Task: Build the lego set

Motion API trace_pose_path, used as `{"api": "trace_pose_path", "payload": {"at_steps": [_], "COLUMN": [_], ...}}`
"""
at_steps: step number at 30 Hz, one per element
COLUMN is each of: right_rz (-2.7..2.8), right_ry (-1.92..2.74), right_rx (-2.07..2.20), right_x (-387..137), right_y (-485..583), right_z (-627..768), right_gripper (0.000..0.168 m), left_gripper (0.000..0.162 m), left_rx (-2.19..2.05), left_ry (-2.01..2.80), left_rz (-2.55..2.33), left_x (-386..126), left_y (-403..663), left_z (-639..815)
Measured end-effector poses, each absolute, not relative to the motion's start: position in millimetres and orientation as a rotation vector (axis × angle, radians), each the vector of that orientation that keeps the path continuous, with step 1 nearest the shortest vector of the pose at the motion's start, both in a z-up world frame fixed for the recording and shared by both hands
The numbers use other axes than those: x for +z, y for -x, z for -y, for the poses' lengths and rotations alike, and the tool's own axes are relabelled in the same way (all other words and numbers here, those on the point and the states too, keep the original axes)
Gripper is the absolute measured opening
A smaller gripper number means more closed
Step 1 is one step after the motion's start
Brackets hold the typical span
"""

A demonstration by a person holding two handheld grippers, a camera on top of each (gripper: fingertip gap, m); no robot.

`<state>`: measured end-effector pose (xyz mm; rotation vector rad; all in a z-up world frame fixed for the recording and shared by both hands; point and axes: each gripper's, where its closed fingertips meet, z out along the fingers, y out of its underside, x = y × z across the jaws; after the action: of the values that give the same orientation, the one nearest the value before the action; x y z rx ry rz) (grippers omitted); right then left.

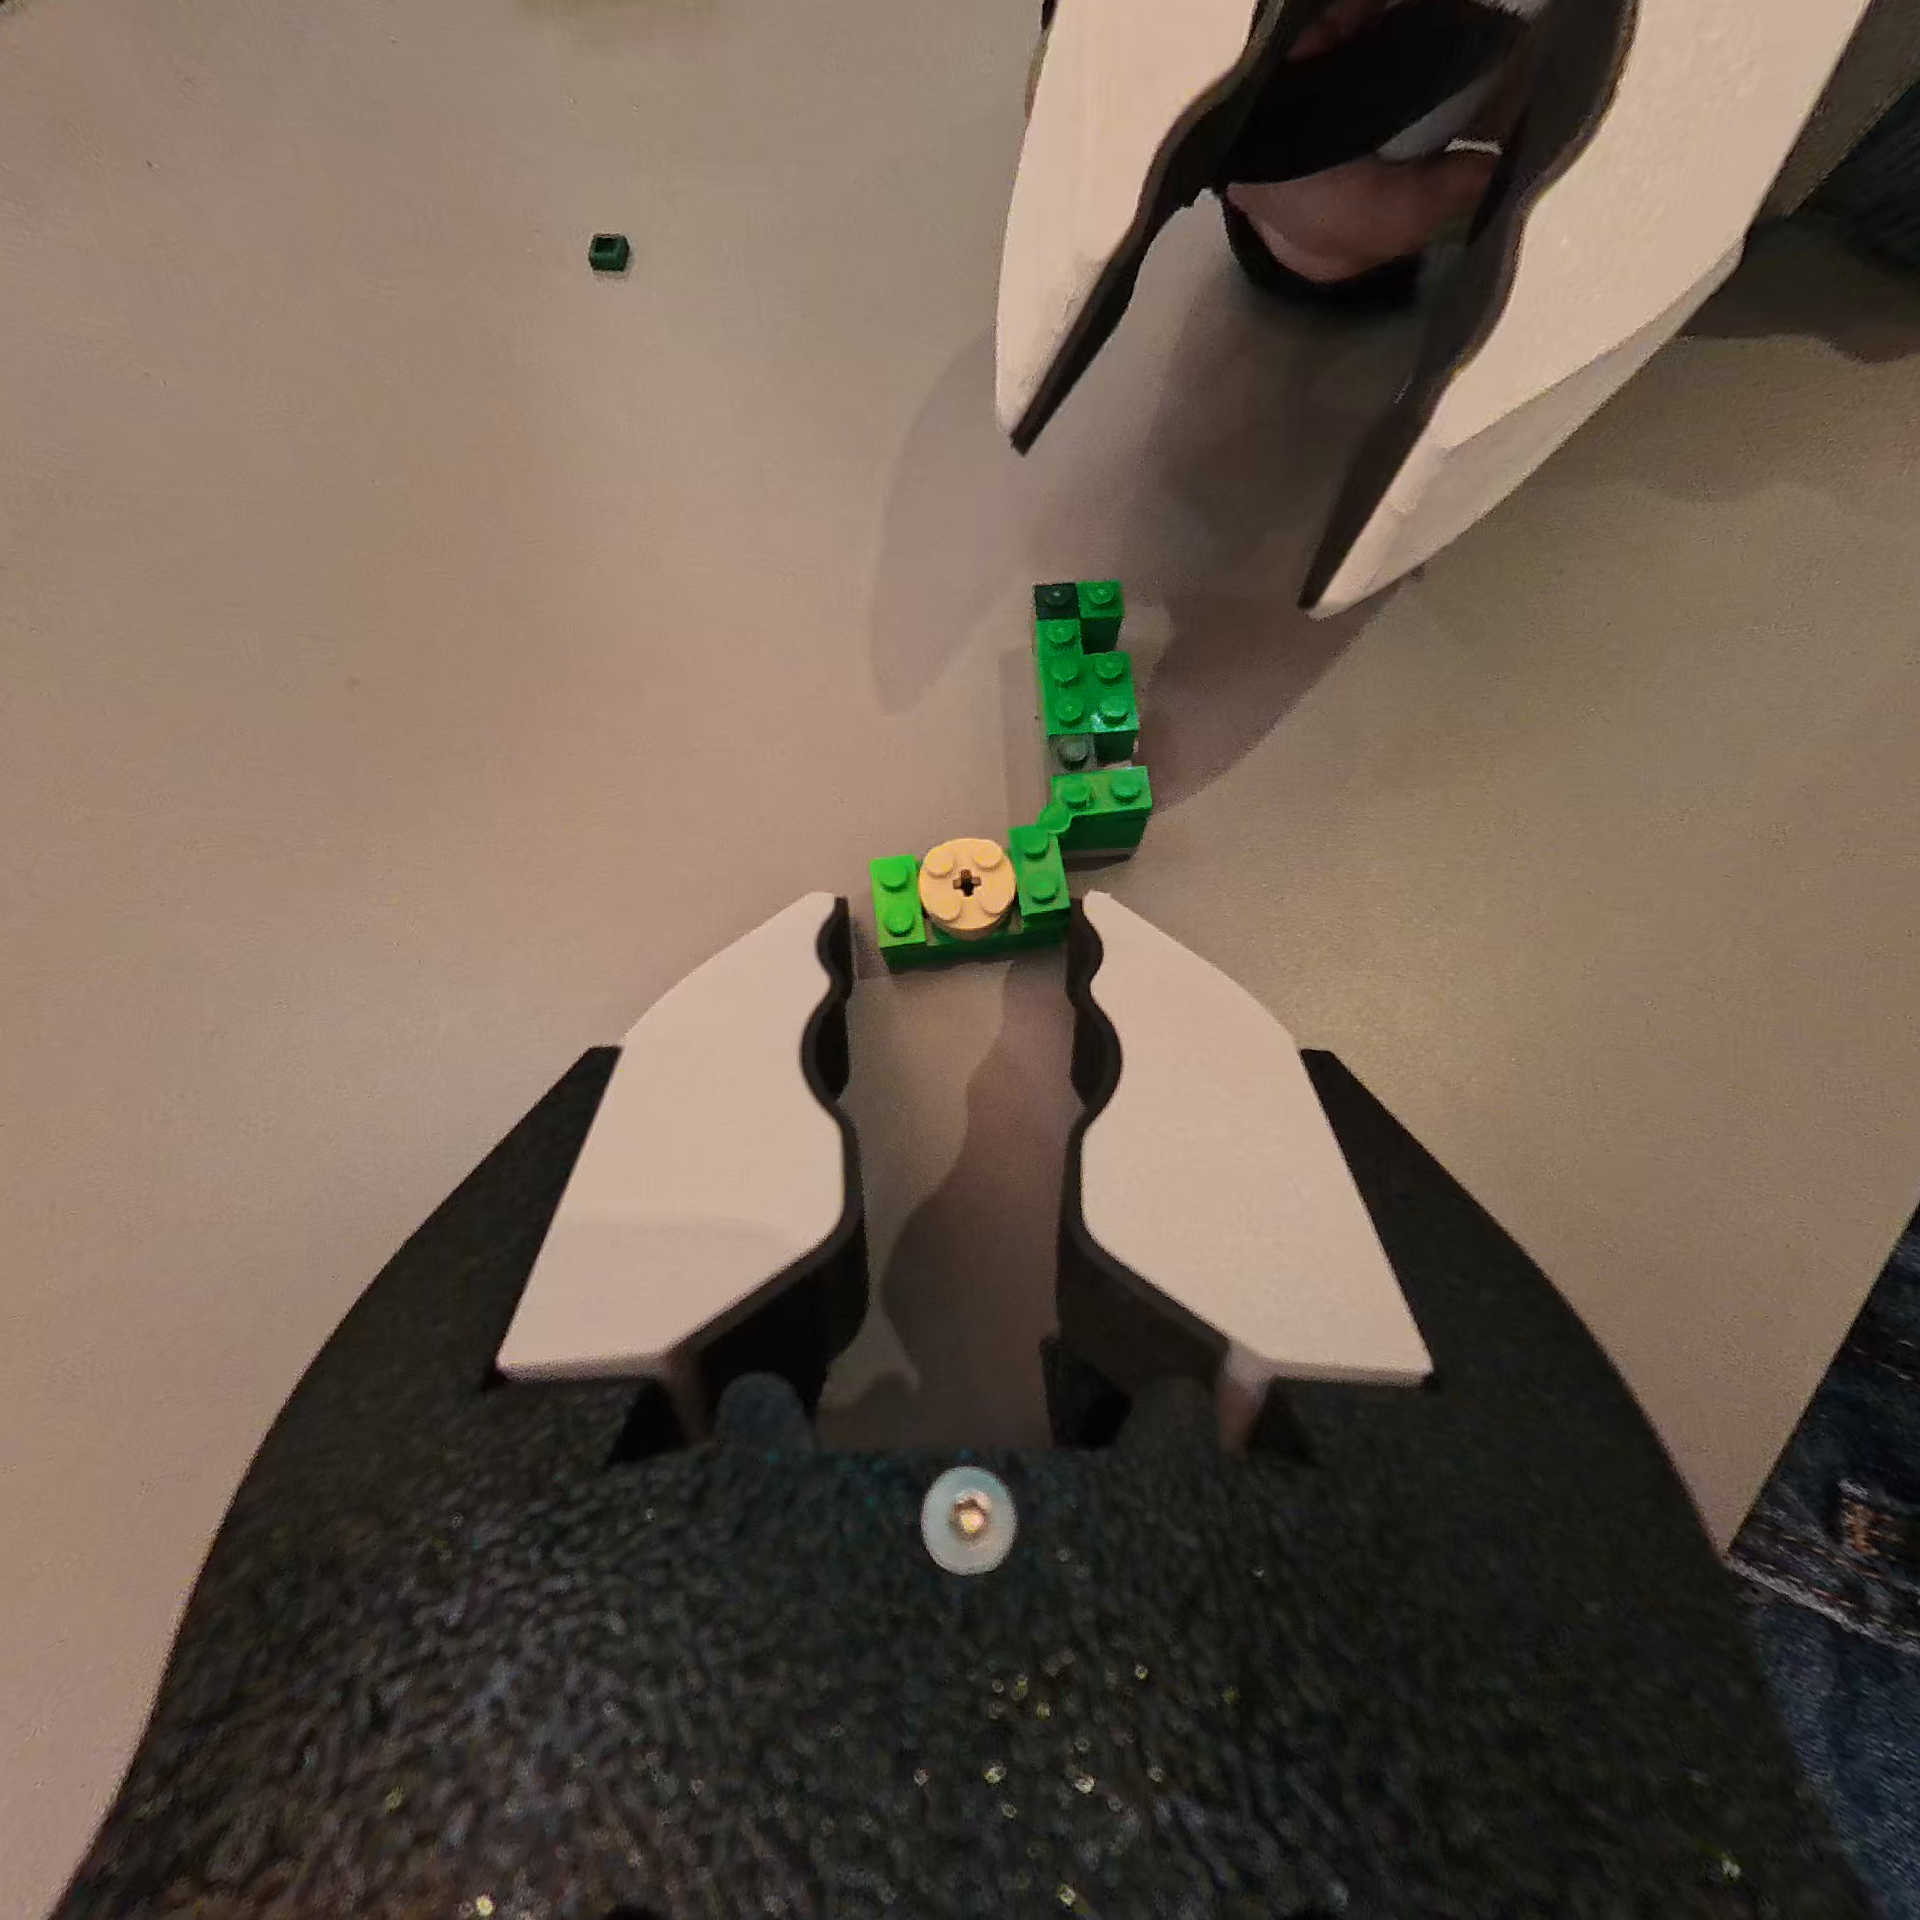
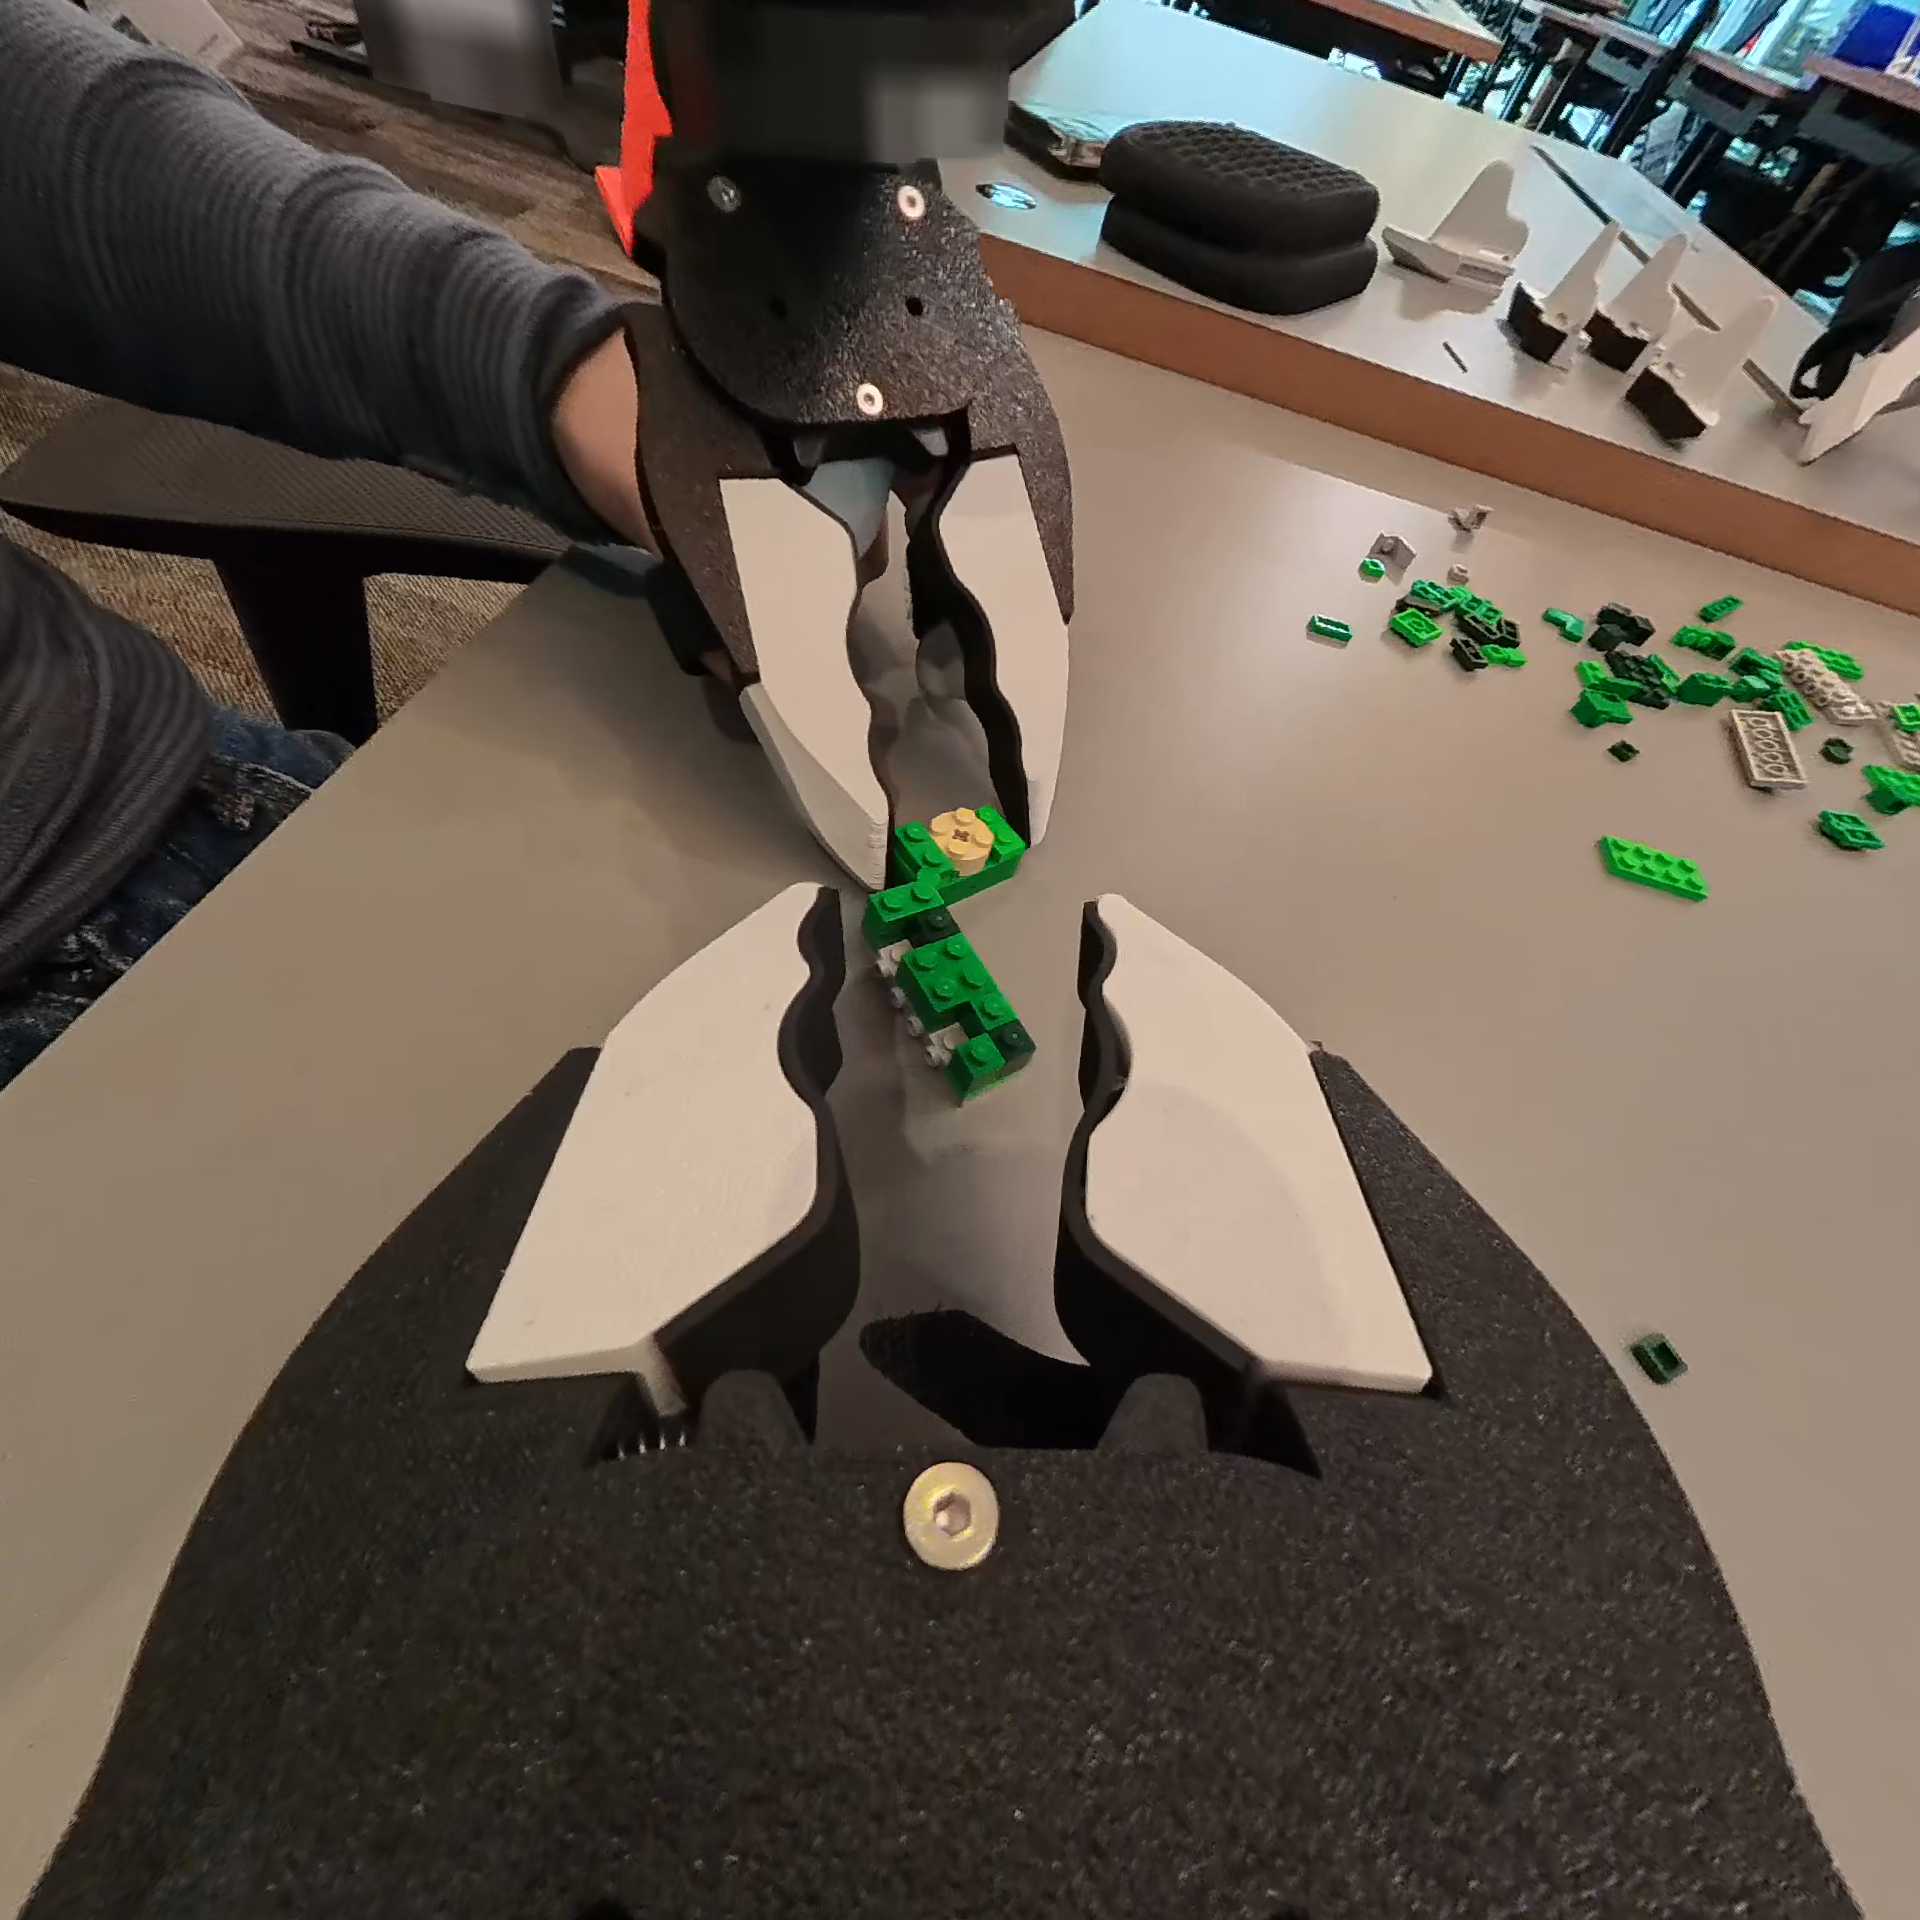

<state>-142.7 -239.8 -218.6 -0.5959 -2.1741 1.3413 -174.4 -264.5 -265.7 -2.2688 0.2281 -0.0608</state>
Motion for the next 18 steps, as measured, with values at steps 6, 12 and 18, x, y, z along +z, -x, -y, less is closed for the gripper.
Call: {"api": "trace_pose_path", "payload": {"at_steps": [6, 12, 18], "right_rz": [2.217, 2.237, 2.227], "right_ry": [0.541, 0.529, 0.544], "right_rx": [1.257, 1.207, 1.209], "right_x": [-225.3, -229.8, -230.1], "right_y": [141.1, 140.7, 141.2], "right_z": [247.9, 248.0, 245.6], "right_gripper": [0.044, 0.045, 0.044], "left_gripper": [0.035, 0.039, 0.034], "left_rx": [-0.066, -0.058, -0.084], "left_ry": [2.267, 2.268, 2.271], "left_rz": [-0.244, -0.226, -0.238], "left_x": [-265.6, -265.5, -266.0], "left_y": [172.5, 174.6, 172.1], "left_z": [264.8, 264.5, 265.0]}}
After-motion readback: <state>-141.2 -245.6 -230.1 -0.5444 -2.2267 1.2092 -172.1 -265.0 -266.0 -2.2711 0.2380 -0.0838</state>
